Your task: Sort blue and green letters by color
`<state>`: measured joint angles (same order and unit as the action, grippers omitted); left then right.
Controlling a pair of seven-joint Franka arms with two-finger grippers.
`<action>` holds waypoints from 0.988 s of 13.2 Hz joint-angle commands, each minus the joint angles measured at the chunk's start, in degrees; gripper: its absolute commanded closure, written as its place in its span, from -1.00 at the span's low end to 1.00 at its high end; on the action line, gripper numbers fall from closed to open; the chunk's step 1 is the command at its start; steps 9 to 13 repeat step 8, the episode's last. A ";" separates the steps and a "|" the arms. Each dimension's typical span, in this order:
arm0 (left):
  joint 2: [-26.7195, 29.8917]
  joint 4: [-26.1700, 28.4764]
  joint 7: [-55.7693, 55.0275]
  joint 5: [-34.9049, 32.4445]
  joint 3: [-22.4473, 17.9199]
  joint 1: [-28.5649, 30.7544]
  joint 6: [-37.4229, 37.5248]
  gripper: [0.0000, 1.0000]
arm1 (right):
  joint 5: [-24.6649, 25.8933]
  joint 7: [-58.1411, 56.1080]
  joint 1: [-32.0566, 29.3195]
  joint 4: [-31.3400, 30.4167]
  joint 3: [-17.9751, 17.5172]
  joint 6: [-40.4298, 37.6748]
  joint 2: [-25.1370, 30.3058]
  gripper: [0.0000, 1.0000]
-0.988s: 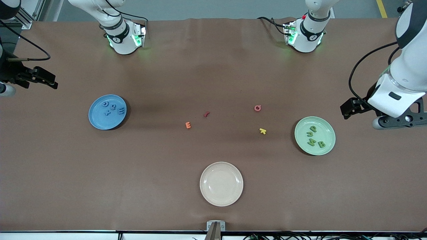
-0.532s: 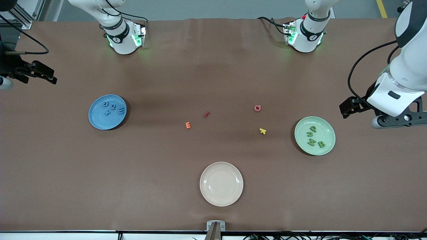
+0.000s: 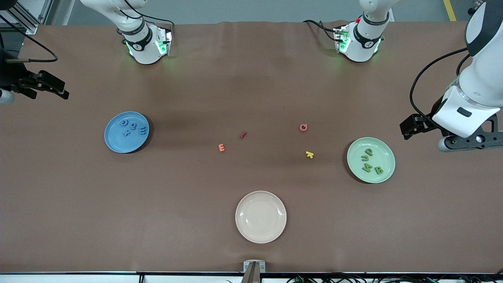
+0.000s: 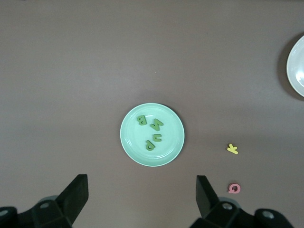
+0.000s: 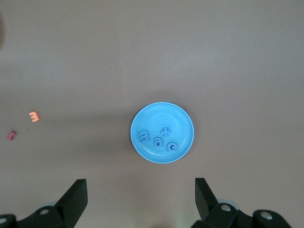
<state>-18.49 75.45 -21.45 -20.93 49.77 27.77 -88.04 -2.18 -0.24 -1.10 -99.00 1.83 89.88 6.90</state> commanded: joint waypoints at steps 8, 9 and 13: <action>25.52 16.75 14.16 22.86 -37.73 -20.21 1.62 -1.00 | 1.30 -1.94 -0.30 -1.63 -0.86 -0.06 1.54 -1.00; 25.52 16.75 14.16 22.86 -37.73 -20.21 1.62 -1.00 | 1.30 -1.94 -0.30 -1.63 -0.86 -0.06 1.54 -1.00; 25.52 16.75 14.16 22.86 -37.73 -20.21 1.62 -1.00 | 1.30 -1.94 -0.30 -1.63 -0.86 -0.06 1.54 -1.00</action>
